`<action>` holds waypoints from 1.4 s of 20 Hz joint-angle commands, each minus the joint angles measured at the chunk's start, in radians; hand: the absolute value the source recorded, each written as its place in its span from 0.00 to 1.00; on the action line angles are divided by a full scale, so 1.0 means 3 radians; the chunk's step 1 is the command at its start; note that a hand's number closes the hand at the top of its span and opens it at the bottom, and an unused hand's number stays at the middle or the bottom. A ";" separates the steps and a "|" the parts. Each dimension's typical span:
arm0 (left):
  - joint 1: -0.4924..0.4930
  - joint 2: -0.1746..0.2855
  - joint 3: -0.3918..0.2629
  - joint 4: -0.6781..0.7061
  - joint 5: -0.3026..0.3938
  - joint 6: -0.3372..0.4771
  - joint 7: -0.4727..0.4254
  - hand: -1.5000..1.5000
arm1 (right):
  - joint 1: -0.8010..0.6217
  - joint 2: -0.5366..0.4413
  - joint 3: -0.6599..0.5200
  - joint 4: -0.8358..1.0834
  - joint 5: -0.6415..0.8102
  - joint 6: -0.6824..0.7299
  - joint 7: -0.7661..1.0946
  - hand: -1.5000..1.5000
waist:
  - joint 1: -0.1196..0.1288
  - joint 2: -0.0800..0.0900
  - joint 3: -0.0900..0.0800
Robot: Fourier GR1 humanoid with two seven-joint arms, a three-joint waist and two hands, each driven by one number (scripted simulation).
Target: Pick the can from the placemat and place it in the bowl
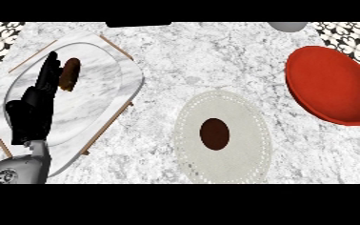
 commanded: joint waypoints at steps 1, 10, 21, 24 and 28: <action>-0.0006 0.0006 0.0008 0.0009 0.0008 -0.0017 -0.0017 0.50 | 0.0604 0.0137 -0.0030 -0.0842 -0.0239 -0.0188 0.0168 1.00 | 0.0028 0.0015 0.0002; -0.0056 -0.0087 -0.0117 -0.0061 -0.0018 -0.0055 0.0012 0.50 | 0.0603 0.0200 -0.1158 -0.1093 -0.0846 -0.0274 0.0323 1.00 | 0.0174 0.0045 0.0008; -0.0314 -0.0006 -0.0035 0.0155 0.0026 -0.0162 0.0054 0.50 | -0.1247 -0.0013 -0.2677 0.0248 -0.1897 -0.0117 0.0749 1.00 | 0.0237 0.0062 0.0008; -0.0116 -0.0076 -0.0041 0.0285 0.0000 -0.0122 -0.0299 0.50 | -0.1471 -0.0226 -0.3025 0.0906 -0.2213 -0.0068 0.0397 1.00 | 0.0227 0.0064 0.0009; -0.0068 -0.0039 0.0006 0.0156 0.0030 -0.0151 -0.0267 0.50 | -0.2025 -0.0464 -0.3049 0.1690 -0.1709 -0.0430 0.0103 1.00 | 0.0266 0.0062 0.0008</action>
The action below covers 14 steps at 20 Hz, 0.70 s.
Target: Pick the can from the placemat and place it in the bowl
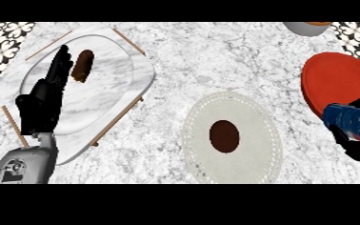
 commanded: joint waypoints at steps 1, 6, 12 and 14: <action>-0.0211 -0.0028 -0.0009 0.0041 -0.0018 0.0021 0.0180 0.50 | -0.0423 -0.0289 -0.0274 0.0947 0.0147 -0.0231 -0.0531 1.00 | -0.0001 0.0006 0.0004; -0.0092 -0.0067 -0.0069 0.0131 -0.0066 0.0010 -0.0084 0.50 | -0.0858 -0.0523 -0.0189 0.1884 0.0784 -0.0842 -0.0930 1.00 | 0.0059 0.0026 0.0004; -0.0156 -0.0118 -0.0096 0.0031 -0.0105 0.0062 0.0089 0.50 | -0.1481 -0.0805 -0.0271 0.3269 0.1026 -0.1360 -0.1421 1.00 | 0.0077 0.0027 0.0008; -0.0176 -0.0118 -0.0127 0.0083 -0.0096 0.0014 0.0032 0.50 | -0.1799 -0.0831 -0.0288 0.3714 0.1075 -0.1494 -0.1417 1.00 | 0.0144 0.0053 0.0012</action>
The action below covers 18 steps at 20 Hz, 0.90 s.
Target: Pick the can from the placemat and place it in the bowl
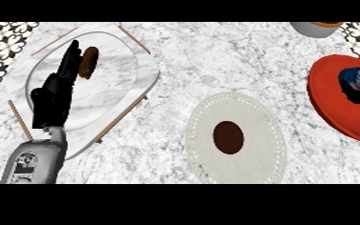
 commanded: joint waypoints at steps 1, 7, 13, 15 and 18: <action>0.0013 0.0078 0.0094 0.0017 0.0087 -0.0084 -0.0093 0.50 | -0.0357 -0.0008 -0.0088 0.0950 -0.0021 -0.0183 -0.0373 1.00 | 0.0024 0.0009 0.0003; 0.0001 0.0005 -0.0030 -0.0161 0.0011 -0.0050 0.0040 0.50 | -0.0622 -0.0115 -0.0168 0.1660 -0.0142 0.0270 -0.0515 0.00 | 0.0065 0.0024 0.0011; -0.0027 0.0079 0.0066 -0.0059 0.0096 -0.0136 0.0018 0.50 | -0.0935 -0.0254 -0.0322 0.2012 -0.0331 0.0664 -0.0900 0.00 | 0.0053 0.0028 0.0010; -0.0083 -0.0037 -0.0006 0.0027 -0.0030 0.0011 0.0021 0.50 | -0.0954 -0.0293 -0.0424 0.2095 -0.0418 0.0664 -0.1042 0.00 | 0.0026 0.0031 0.0010; -0.0093 0.0001 0.0035 0.0073 -0.0026 0.0001 -0.0052 0.50 | -0.0951 -0.0578 -0.0612 0.2203 -0.0582 0.0907 -0.1111 0.00 | 0.0025 0.0047 0.0014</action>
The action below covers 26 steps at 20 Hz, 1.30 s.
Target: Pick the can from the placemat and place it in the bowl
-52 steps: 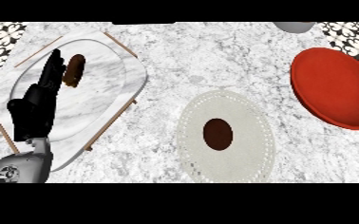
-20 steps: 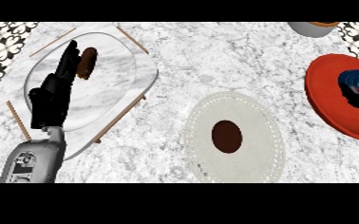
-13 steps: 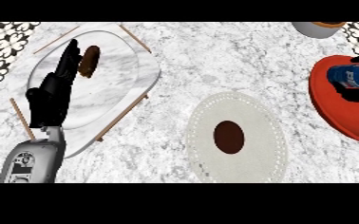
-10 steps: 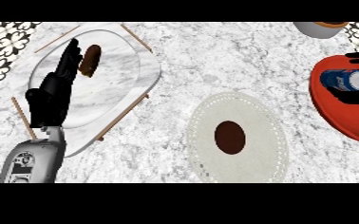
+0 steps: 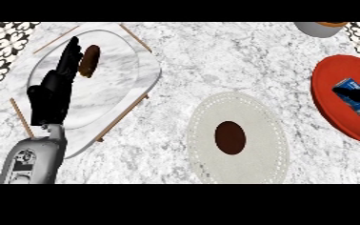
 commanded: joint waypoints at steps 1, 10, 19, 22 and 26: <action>-0.0003 -0.0058 -0.0022 -0.0042 -0.0028 0.0054 0.0051 0.50 | -0.0052 -0.0129 -0.0156 0.0233 -0.0149 0.0158 -0.0151 0.00 | -0.0024 -0.0017 -0.0004; 0.0110 0.0052 0.0076 -0.0033 0.0020 -0.0033 -0.0023 0.50 | 0.0302 -0.0762 -0.0379 0.0465 -0.0406 0.1221 -0.0368 0.00 | -0.0069 -0.0028 -0.0002; 0.0222 0.0024 0.0096 -0.0121 0.0033 -0.0007 0.0048 0.50 | 0.0807 -0.0944 -0.0310 0.0355 -0.0457 0.1986 -0.0787 0.00 | -0.0117 -0.0050 0.0006; 0.0159 0.0040 0.0146 0.0015 0.0036 0.0004 -0.0068 0.50 | 0.0920 -0.0846 -0.0317 0.0308 -0.0527 0.2022 -0.0900 0.00 | -0.0166 -0.0050 0.0003; 0.0219 0.0023 0.0100 0.0024 0.0006 -0.0006 -0.0129 0.50 | 0.0996 -0.0897 -0.0292 0.0219 -0.0580 0.2073 -0.0910 0.00 | -0.0160 -0.0052 0.0004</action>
